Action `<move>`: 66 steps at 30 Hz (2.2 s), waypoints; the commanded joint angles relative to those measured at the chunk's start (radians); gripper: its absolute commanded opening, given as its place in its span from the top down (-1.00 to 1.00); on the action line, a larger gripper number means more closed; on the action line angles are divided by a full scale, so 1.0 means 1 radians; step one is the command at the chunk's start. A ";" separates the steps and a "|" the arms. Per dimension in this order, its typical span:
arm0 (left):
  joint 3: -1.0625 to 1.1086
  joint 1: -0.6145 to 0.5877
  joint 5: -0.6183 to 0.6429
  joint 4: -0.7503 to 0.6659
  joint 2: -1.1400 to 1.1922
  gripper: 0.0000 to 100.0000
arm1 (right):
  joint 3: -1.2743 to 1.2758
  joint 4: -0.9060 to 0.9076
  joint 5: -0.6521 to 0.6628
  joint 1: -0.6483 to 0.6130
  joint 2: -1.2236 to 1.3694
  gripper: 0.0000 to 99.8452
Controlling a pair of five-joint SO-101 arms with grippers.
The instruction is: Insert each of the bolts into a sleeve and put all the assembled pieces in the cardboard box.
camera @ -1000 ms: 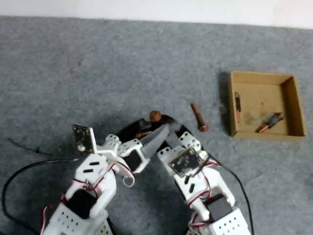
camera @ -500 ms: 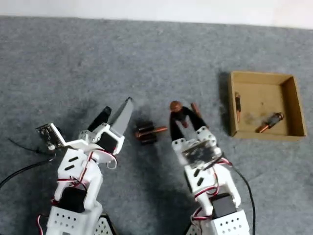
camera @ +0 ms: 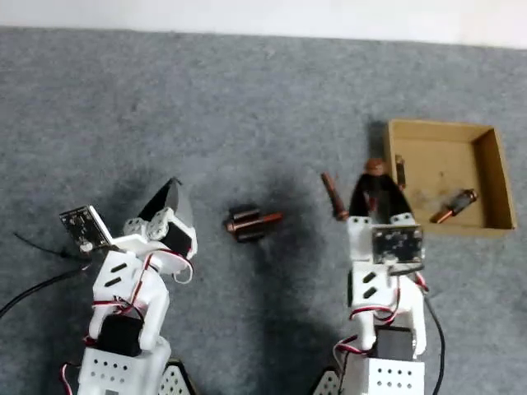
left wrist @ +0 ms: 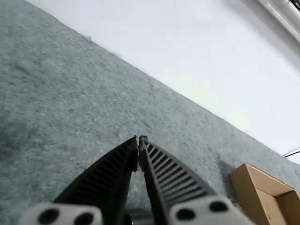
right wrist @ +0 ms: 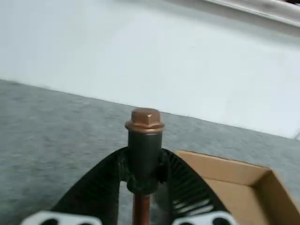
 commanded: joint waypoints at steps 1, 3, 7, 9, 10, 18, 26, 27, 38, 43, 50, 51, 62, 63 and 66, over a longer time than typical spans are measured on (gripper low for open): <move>0.018 -0.015 -0.011 0.000 -0.004 0.99 | -0.070 -0.007 -0.009 0.058 0.031 0.99; 0.018 -0.016 -0.011 0.002 -0.004 0.99 | -0.107 -0.010 -0.008 0.071 0.124 0.99; 0.018 -0.016 -0.011 0.021 -0.008 0.99 | -0.323 -0.012 0.044 0.079 0.469 0.99; 0.018 -0.016 -0.011 0.021 -0.004 0.99 | -0.464 -0.010 0.040 0.110 0.674 0.99; 0.018 -0.016 -0.011 0.021 -0.004 0.99 | -0.533 -0.010 0.038 0.124 0.776 0.99; 0.018 -0.016 -0.011 0.021 -0.004 0.99 | -0.984 -0.004 0.038 0.259 1.409 0.99; 0.018 -0.016 -0.012 0.021 -0.004 0.98 | -1.156 -0.004 0.038 0.329 1.761 0.98; 0.018 -0.016 -0.012 0.021 -0.004 0.98 | -1.168 -0.004 0.038 0.329 1.784 0.97; 0.018 -0.016 -0.012 0.020 -0.004 0.98 | -1.173 -0.001 0.038 0.295 1.808 0.62; 0.018 -0.019 -0.012 0.017 -0.005 0.98 | -1.124 0.157 0.038 0.199 1.655 0.62; 0.018 -0.157 -0.005 0.014 -0.010 0.99 | -0.957 0.343 0.038 -0.107 1.354 0.62; 0.018 -0.162 -0.005 0.014 -0.010 0.99 | -0.918 0.343 0.038 -0.156 1.317 0.62; 0.018 -0.234 -0.002 -0.046 -0.008 0.99 | -0.696 0.343 0.046 -0.622 1.239 0.62; 0.018 -0.248 0.014 -0.052 -0.005 0.99 | -0.716 0.341 0.046 -0.639 1.260 0.62; 0.018 -0.280 0.089 -0.052 -0.005 0.98 | -0.794 0.341 0.066 -0.676 1.353 0.62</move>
